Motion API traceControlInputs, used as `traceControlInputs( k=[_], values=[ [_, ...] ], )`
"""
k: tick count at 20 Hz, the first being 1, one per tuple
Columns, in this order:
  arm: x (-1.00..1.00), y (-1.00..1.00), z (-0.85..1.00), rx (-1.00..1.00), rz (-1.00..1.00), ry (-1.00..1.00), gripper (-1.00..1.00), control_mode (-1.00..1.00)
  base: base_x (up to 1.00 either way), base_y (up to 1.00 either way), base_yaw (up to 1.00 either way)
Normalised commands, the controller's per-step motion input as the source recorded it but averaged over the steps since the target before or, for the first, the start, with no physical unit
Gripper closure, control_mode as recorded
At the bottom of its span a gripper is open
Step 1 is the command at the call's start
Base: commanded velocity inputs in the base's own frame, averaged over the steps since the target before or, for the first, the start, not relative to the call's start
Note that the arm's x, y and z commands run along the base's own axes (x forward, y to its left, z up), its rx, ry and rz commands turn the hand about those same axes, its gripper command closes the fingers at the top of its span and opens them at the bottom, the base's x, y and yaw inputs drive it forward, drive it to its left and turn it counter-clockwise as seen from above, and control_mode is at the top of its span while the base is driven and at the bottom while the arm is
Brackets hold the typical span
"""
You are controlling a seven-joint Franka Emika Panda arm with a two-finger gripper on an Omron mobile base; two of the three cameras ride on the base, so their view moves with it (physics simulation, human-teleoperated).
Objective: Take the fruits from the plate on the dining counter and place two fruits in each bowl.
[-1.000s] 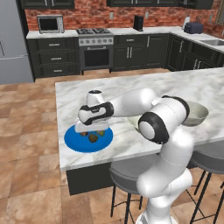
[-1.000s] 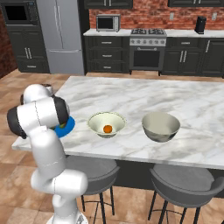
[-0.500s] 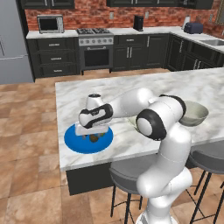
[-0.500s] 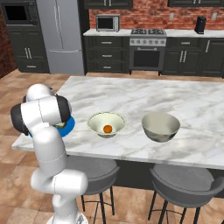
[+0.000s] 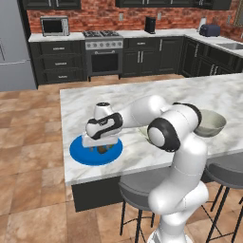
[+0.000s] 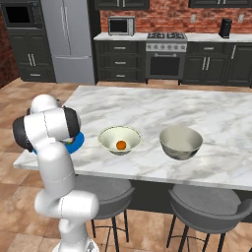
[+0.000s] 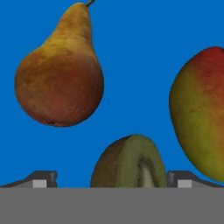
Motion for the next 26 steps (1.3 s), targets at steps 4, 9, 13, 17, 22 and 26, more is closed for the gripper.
traceControlInputs(
  k=[4,9,13,17,22,26],
  values=[
    [0.00,-0.02,-0.24,0.00,0.00,0.00,1.00,-1.00,0.00,0.00,0.00],
    [0.00,0.00,-0.05,0.00,0.00,0.00,1.00,-1.00,0.00,0.00,0.00],
    [0.00,-0.23,0.06,0.00,0.00,0.00,1.00,-1.00,0.00,0.00,0.00],
    [-0.02,-0.26,0.23,0.00,0.00,0.00,1.00,-1.00,0.00,0.00,0.00],
    [-0.37,-0.27,0.90,0.00,0.00,0.00,1.00,-1.00,0.00,0.00,0.00],
    [-0.34,-0.59,0.93,0.00,0.00,0.00,1.00,-1.00,0.00,0.00,0.00]
  ],
)
